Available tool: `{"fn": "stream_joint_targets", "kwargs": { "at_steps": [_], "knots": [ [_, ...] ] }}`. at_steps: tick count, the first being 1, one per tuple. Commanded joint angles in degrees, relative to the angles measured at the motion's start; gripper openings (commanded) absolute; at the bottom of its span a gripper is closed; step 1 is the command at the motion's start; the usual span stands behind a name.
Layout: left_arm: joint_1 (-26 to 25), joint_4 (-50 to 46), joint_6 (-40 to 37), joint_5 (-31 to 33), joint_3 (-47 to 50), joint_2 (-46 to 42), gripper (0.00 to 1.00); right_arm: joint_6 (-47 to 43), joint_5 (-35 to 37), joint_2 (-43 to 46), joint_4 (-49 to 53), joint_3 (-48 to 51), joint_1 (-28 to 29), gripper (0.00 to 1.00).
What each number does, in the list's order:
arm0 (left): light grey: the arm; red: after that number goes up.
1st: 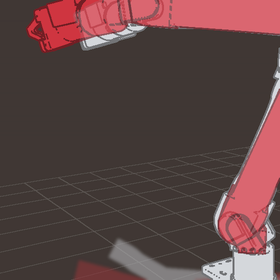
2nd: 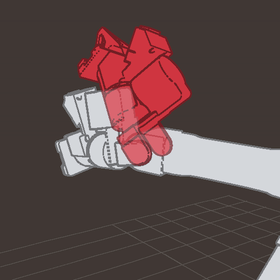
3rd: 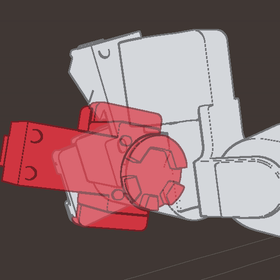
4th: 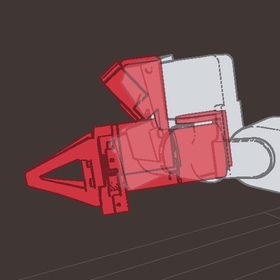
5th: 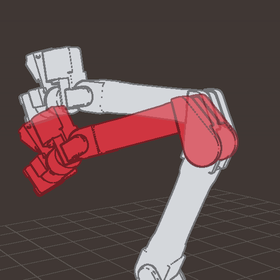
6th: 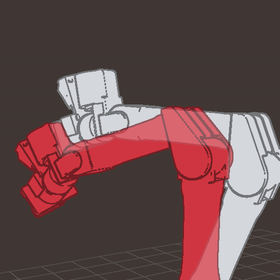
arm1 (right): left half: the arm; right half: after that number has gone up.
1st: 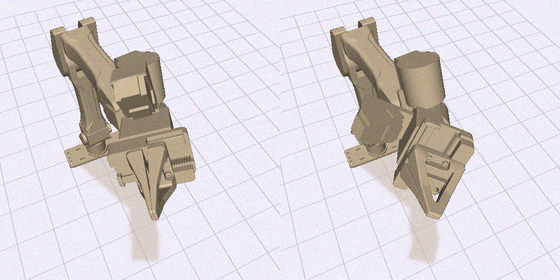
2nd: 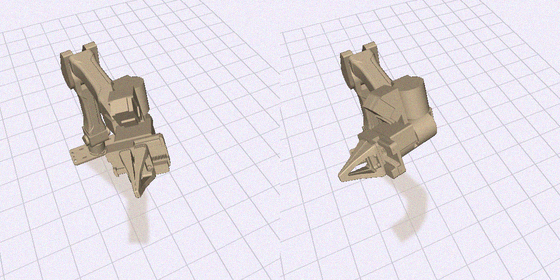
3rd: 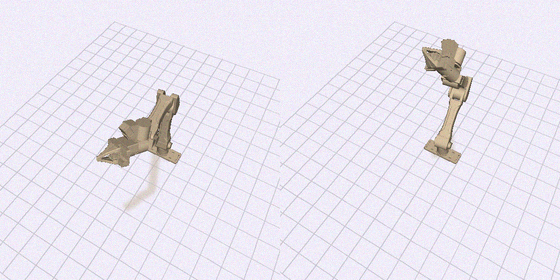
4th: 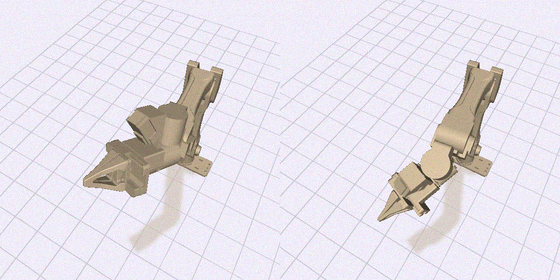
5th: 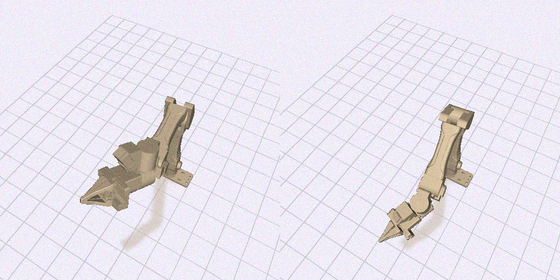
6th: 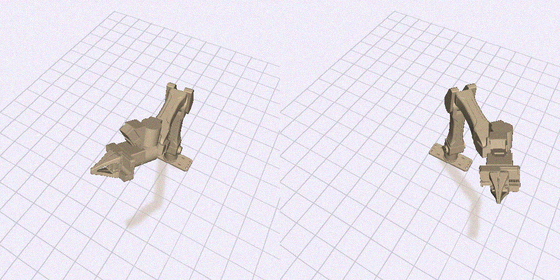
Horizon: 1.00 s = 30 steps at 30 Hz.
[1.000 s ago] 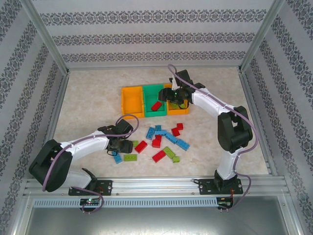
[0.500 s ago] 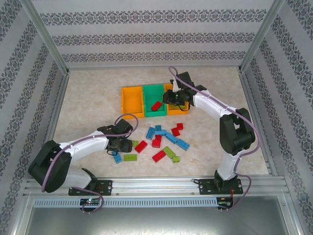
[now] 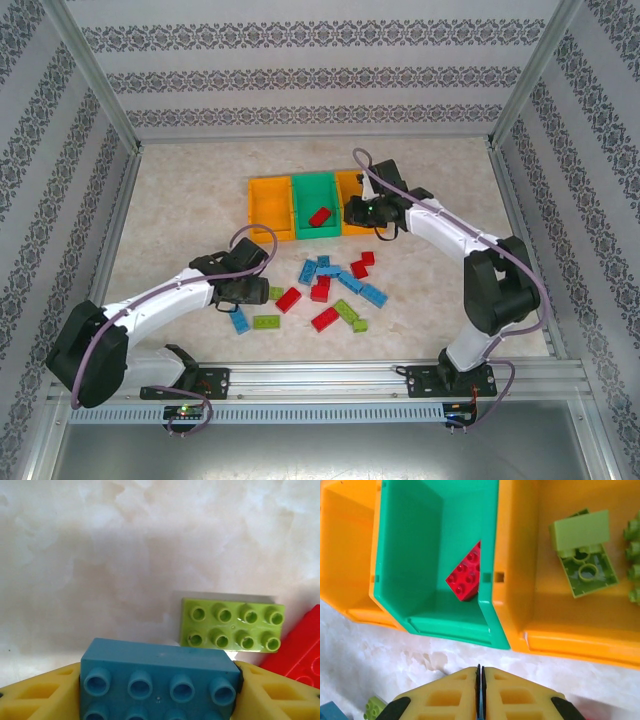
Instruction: Sort the legos into containers by color
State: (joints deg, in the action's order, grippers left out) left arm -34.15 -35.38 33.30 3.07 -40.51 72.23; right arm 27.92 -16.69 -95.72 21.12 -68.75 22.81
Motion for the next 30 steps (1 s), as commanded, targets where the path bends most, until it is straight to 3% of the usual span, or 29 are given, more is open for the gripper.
{"fn": "stream_joint_targets", "kwargs": {
  "at_steps": [1,12,17,27,30],
  "knots": [
    [-0.70,-2.68,0.29,1.03,-3.01,-1.03,0.50,-1.89,2.86,3.48,-0.38,2.94,-0.66,0.14],
    [-0.50,-0.90,-2.89,1.33,-10.30,1.19,0.50,-3.53,5.31,10.82,-0.84,14.05,-1.02,0.16],
    [0.81,0.51,-7.04,3.23,-16.51,5.39,0.50,-5.43,9.71,14.01,1.14,17.84,2.04,0.19],
    [8.59,7.51,-11.12,0.91,-28.22,17.89,0.49,-2.96,16.83,20.75,5.52,24.67,7.50,0.29],
    [10.68,8.39,-11.91,-1.24,-31.84,22.10,0.48,-1.46,17.47,21.80,7.59,25.86,9.40,0.38]
  ]
}}
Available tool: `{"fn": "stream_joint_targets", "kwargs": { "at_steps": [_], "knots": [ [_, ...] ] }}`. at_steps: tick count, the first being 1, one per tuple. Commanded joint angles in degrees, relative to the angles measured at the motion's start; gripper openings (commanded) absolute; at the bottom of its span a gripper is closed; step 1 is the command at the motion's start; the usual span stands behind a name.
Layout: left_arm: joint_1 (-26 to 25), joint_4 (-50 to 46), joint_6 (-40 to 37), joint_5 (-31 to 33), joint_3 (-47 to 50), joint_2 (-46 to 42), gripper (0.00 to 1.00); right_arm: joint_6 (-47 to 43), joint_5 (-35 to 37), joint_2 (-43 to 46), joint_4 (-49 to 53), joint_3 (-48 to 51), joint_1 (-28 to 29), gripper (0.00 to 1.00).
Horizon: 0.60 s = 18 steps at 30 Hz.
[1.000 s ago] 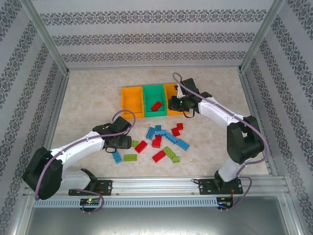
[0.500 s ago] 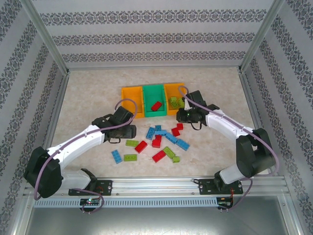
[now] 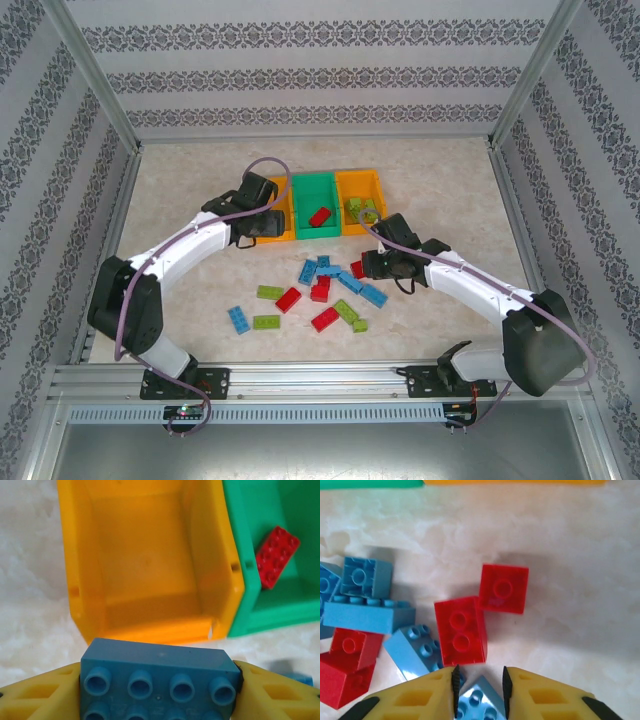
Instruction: Sort the legos into containers by color
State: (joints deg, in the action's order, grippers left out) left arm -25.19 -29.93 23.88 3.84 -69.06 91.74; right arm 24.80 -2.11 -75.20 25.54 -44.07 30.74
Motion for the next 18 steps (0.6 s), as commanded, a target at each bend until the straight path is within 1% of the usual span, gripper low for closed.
{"fn": "stream_joint_targets", "kwargs": {
  "at_steps": [1,5,9,13,15,18],
  "knots": [
    [2.26,2.87,-2.66,-2.77,-4.66,4.08,0.48,2.39,3.82,1.20,4.48,1.18,2.32,0.40],
    [3.53,3.15,-2.67,-4.21,-8.25,8.13,0.48,4.64,6.29,0.67,6.54,1.98,5.16,0.48],
    [4.70,3.36,-1.24,-4.87,-10.12,10.77,0.49,5.58,5.49,0.20,6.75,3.21,6.14,0.59],
    [5.24,3.12,-0.50,-5.87,-11.65,12.82,0.52,4.68,6.22,-1.15,8.49,2.29,7.79,0.67],
    [5.19,2.56,-0.34,-6.40,-12.62,13.90,0.54,4.04,6.57,-2.32,9.14,1.77,8.65,0.69],
    [5.24,2.51,0.22,-7.83,-13.43,14.43,0.62,3.12,7.86,-5.00,10.60,0.33,9.60,0.70]
  ]
}}
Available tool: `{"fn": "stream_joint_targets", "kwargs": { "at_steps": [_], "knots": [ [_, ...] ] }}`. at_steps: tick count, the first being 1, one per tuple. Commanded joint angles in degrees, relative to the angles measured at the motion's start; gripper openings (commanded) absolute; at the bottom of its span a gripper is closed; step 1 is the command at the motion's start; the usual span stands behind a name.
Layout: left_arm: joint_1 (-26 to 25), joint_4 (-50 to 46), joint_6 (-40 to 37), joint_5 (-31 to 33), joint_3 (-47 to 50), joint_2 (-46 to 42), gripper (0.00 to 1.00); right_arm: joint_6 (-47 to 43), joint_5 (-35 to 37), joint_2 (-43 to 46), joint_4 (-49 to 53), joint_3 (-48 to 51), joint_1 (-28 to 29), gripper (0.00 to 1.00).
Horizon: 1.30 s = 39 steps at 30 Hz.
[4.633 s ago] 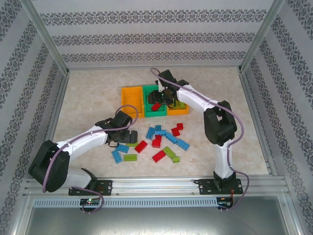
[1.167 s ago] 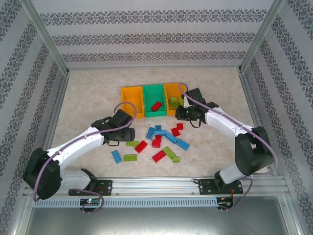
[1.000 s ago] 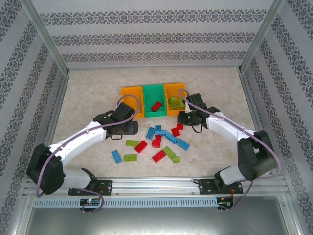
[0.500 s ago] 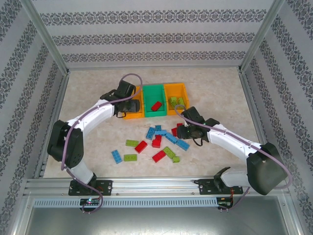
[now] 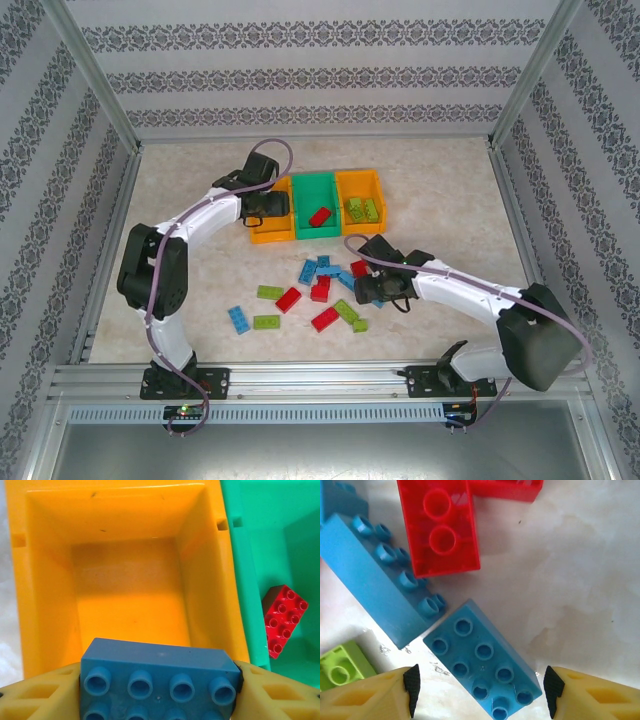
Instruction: Sort the legos into containers by color
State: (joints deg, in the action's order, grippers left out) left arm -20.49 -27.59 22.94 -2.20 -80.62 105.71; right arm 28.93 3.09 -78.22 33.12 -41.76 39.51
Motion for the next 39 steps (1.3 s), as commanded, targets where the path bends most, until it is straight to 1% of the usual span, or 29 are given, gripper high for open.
{"fn": "stream_joint_targets", "kwargs": {
  "at_steps": [1,9,12,14,18,22,23,28,31,34,37,39],
  "knots": [
    [0.54,0.22,1.27,-2.42,-2.04,0.28,0.65,-1.20,3.35,-2.99,3.55,-2.61,1.13,0.71],
    [0.53,1.49,3.00,-6.49,0.13,-3.88,0.85,-3.99,5.69,-10.02,4.62,-6.46,2.69,0.71],
    [0.58,1.32,3.21,-7.78,0.68,-5.72,0.96,-4.71,5.64,-11.92,4.71,-7.26,3.05,0.69],
    [0.62,1.10,3.41,-7.74,0.94,-7.01,1.00,-4.36,5.60,-12.78,5.04,-7.29,3.05,0.66],
    [0.61,1.94,4.27,-8.62,2.32,-9.69,1.00,-3.81,4.84,-13.62,5.35,-7.02,3.17,0.56],
    [0.58,5.03,5.14,-9.70,5.92,-12.93,1.00,-3.08,6.14,-13.92,6.97,-7.28,3.83,0.36],
    [0.58,6.00,5.19,-9.65,7.18,-13.88,1.00,-2.76,7.00,-13.62,7.49,-7.45,4.14,0.33],
    [0.63,8.86,5.58,-7.31,13.65,-18.89,0.99,-1.68,8.47,-8.92,8.44,-8.15,5.06,0.23],
    [1.68,8.32,5.80,-7.28,16.99,-21.38,0.99,-1.43,7.09,-4.70,6.14,-8.77,5.09,0.20],
    [3.43,6.12,5.63,-7.11,20.01,-23.81,0.99,-2.05,2.79,-1.74,0.07,-10.38,5.08,0.18],
    [4.31,4.79,6.19,-5.85,23.83,-26.78,0.99,-3.61,-1.24,-2.51,-4.80,-15.40,5.05,0.19],
    [4.32,3.57,6.71,-5.05,25.85,-28.52,0.99,-4.80,-3.96,-5.58,-6.91,-20.41,5.07,0.19]
  ]
}}
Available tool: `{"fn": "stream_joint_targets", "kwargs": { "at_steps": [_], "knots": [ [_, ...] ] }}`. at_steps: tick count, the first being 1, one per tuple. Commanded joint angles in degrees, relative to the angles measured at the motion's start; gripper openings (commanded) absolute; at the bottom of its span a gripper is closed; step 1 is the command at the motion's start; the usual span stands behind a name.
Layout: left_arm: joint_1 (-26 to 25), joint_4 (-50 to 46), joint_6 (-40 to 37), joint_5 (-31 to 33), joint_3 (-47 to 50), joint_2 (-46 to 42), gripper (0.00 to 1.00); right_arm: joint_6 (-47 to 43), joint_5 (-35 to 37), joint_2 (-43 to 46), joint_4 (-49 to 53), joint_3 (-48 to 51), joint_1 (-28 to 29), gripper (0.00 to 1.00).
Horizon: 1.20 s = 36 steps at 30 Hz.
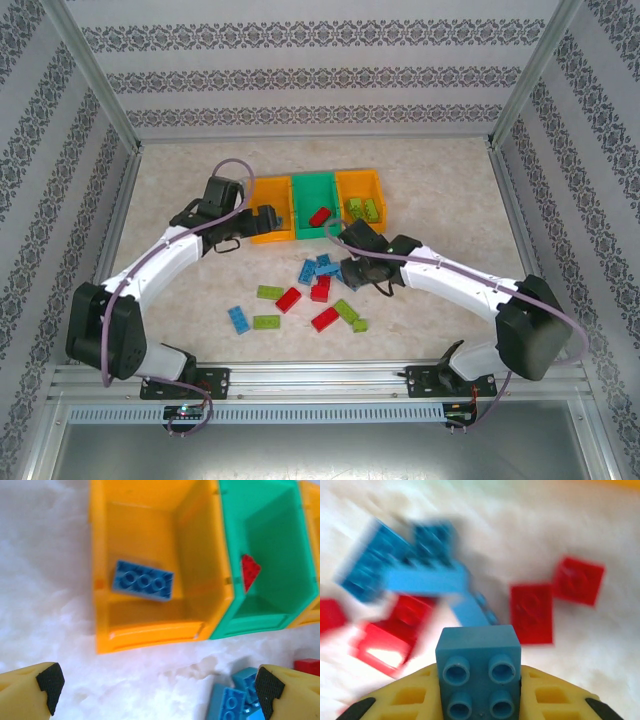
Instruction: Sort the legos into containers by color
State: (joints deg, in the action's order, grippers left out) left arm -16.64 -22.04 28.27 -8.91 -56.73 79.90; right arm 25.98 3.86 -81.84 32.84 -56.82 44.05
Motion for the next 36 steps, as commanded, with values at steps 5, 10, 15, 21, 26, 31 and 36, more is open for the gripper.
{"fn": "stream_joint_targets", "kwargs": {
  "at_steps": [5,10,15,21,26,31,36],
  "knots": [
    [0.43,-7.65,3.12,4.69,5.70,-6.36,0.99,-3.80,-9.62,-15.03,-5.85,-22.69,0.57,0.19],
    [0.45,-12.12,6.83,6.82,10.62,-12.06,0.99,-3.08,-10.82,-29.44,-2.78,-39.07,-0.75,0.19],
    [0.39,-15.52,14.36,3.78,16.43,-17.77,1.00,-1.13,-6.08,-39.42,-1.84,-49.59,-1.57,0.21],
    [-0.03,-17.46,18.79,-1.85,21.84,-19.19,1.00,0.73,-5.95,-47.92,-0.28,-58.98,-2.79,0.22],
    [-1.39,-20.34,21.47,-2.25,22.91,-20.04,1.00,1.17,-6.62,-53.96,2.21,-65.98,-3.40,0.24],
    [-2.60,-19.54,26.12,-2.83,25.21,-21.58,1.00,2.17,-6.49,-57.90,3.28,-69.64,-3.67,0.33],
    [-3.92,-18.21,30.54,-3.39,27.64,-21.55,0.97,4.02,-9.18,-59.31,1.47,-70.34,-3.95,0.49]
  ]
}}
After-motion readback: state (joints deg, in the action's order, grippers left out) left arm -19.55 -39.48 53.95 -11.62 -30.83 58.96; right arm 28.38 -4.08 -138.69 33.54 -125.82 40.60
